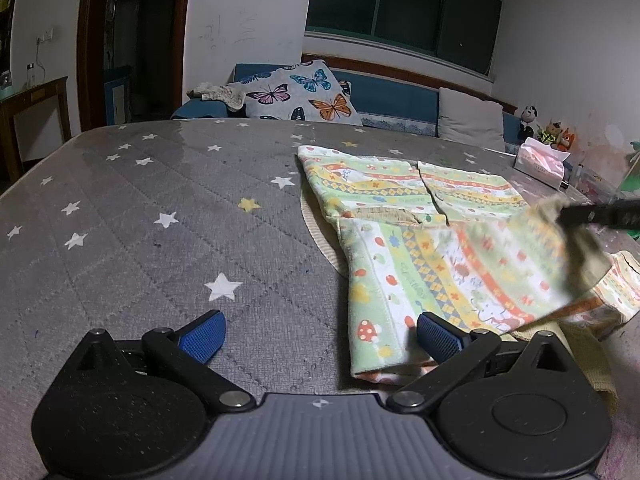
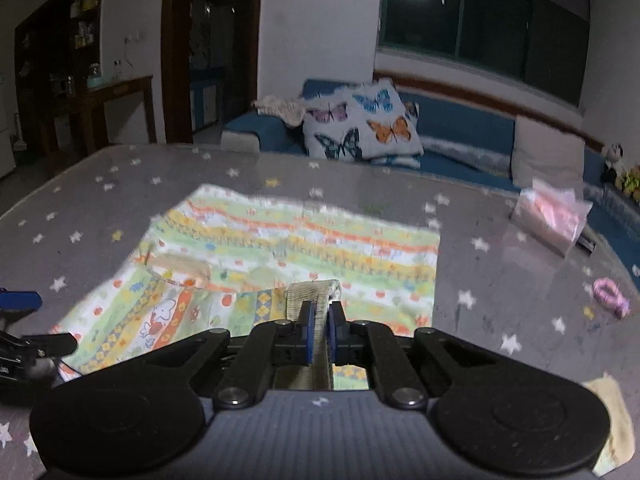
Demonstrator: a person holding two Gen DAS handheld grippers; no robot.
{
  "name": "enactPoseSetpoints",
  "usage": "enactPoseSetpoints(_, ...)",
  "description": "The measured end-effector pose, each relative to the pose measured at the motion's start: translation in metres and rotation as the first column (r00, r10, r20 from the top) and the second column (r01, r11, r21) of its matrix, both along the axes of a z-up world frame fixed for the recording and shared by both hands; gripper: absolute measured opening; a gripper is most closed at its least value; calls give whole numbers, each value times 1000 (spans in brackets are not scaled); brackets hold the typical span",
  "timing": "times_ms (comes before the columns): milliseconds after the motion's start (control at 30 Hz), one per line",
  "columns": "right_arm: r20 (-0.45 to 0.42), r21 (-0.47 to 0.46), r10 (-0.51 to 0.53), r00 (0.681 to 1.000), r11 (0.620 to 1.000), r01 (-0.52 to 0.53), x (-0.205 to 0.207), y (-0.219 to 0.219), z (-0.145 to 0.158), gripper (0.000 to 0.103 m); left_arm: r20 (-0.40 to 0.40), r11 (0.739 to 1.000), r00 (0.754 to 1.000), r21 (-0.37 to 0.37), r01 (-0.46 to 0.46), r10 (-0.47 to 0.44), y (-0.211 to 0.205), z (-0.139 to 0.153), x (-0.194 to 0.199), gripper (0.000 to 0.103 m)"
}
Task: Fold clothes
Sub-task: 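Grasp the other beige sleeve cuff with the right gripper and lay it out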
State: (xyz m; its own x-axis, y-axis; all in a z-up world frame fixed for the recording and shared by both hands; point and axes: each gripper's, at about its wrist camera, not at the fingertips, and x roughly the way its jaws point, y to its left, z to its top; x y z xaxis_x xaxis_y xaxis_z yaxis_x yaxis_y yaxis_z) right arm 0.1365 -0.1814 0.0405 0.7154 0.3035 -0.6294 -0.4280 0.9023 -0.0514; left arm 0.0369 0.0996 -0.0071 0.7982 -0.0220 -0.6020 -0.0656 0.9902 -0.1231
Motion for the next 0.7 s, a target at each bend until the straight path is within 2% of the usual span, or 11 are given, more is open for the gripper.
enactPoseSetpoints(100, -48, -26, -24, 999, 999, 22, 7, 0, -19, 9, -1, 1000, 1000, -1, 0, 0, 0, 0, 0, 103)
enactPoseSetpoints(300, -66, -5, 48, 997, 999, -48, -1, 6, -19, 11, -4, 1000, 1000, 6, 0, 0, -1, 0, 1, 103)
enactPoseSetpoints(333, -68, 0, 60, 996, 998, -61, -3, 8, -18, 14, -5, 1000, 1000, 8, 0, 0, -2, 0, 1, 103)
enactPoseSetpoints(433, -74, 12, 99, 992, 995, -98, -7, 11, -18, 32, -8, 1000, 1000, 15, 0, 0, -2, -1, 2, 103)
enactPoseSetpoints(600, -111, -4, 135, 985, 991, -137, -14, 18, -30, 34, -10, 1000, 1000, 22, 1, 0, -2, -2, 2, 103)
enactPoseSetpoints(700, -108, 13, 124, 986, 992, -123, -19, 7, -31, 40, -12, 1000, 1000, 26, 1, -1, -3, -2, 2, 103)
